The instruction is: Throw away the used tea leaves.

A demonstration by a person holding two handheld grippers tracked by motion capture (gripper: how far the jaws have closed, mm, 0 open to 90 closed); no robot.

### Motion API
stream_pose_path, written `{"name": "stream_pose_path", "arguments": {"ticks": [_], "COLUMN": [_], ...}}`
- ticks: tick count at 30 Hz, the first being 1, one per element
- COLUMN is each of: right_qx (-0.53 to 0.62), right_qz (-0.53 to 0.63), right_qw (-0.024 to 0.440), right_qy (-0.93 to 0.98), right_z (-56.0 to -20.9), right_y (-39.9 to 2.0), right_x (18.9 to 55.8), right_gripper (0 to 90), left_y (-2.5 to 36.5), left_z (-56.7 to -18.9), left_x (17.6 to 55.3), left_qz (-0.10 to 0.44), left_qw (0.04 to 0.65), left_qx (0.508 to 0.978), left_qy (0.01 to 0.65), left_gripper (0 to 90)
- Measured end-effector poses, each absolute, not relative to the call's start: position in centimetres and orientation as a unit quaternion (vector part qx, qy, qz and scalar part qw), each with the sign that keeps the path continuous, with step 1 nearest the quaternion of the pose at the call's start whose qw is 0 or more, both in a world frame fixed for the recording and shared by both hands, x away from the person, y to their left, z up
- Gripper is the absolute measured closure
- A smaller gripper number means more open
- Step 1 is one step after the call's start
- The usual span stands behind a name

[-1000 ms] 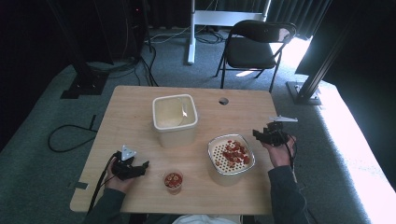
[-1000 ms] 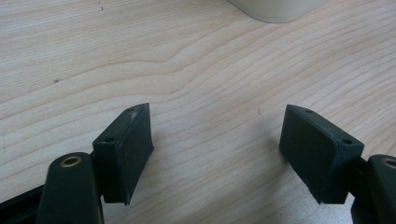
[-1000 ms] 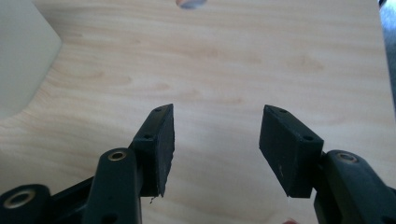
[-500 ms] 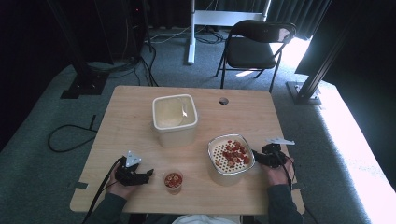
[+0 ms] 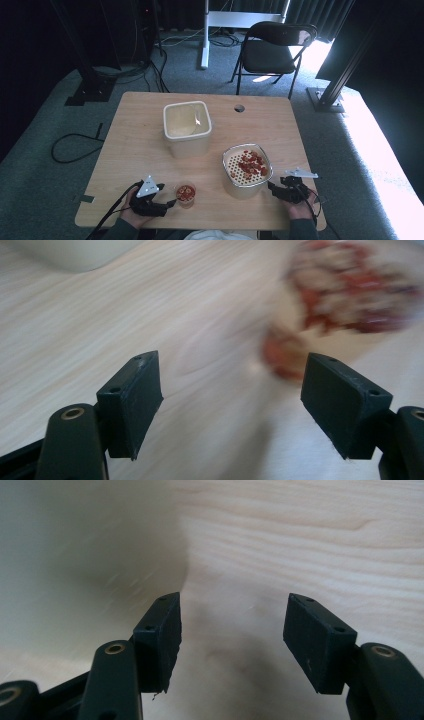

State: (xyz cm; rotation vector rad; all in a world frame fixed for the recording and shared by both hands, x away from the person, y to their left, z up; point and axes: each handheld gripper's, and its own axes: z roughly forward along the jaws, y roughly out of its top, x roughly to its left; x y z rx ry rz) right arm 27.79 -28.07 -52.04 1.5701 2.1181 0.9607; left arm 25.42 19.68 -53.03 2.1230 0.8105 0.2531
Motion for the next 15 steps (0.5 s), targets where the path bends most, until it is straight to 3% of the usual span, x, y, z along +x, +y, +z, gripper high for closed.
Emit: {"name": "stream_pose_path", "arguments": {"ticks": [5, 15], "right_qx": [0.536, 0.523], "right_qz": [0.343, 0.335], "right_qw": [0.158, 0.16], "right_qy": [0.755, 0.767], "right_z": [-51.9, -51.9], "right_y": [-27.2, -25.8], "right_x": [26.8, 26.7], "right_gripper": [39.6, 40.6], "left_y": [18.9, 16.9], "left_z": [-53.0, -53.0], "left_x": [25.2, 25.5], "left_qz": [0.1, 0.096], "left_qw": [0.417, 0.419], "left_qx": [0.851, 0.865], "left_qy": [0.301, 0.26], "left_gripper": [26.1, 36.5]}}
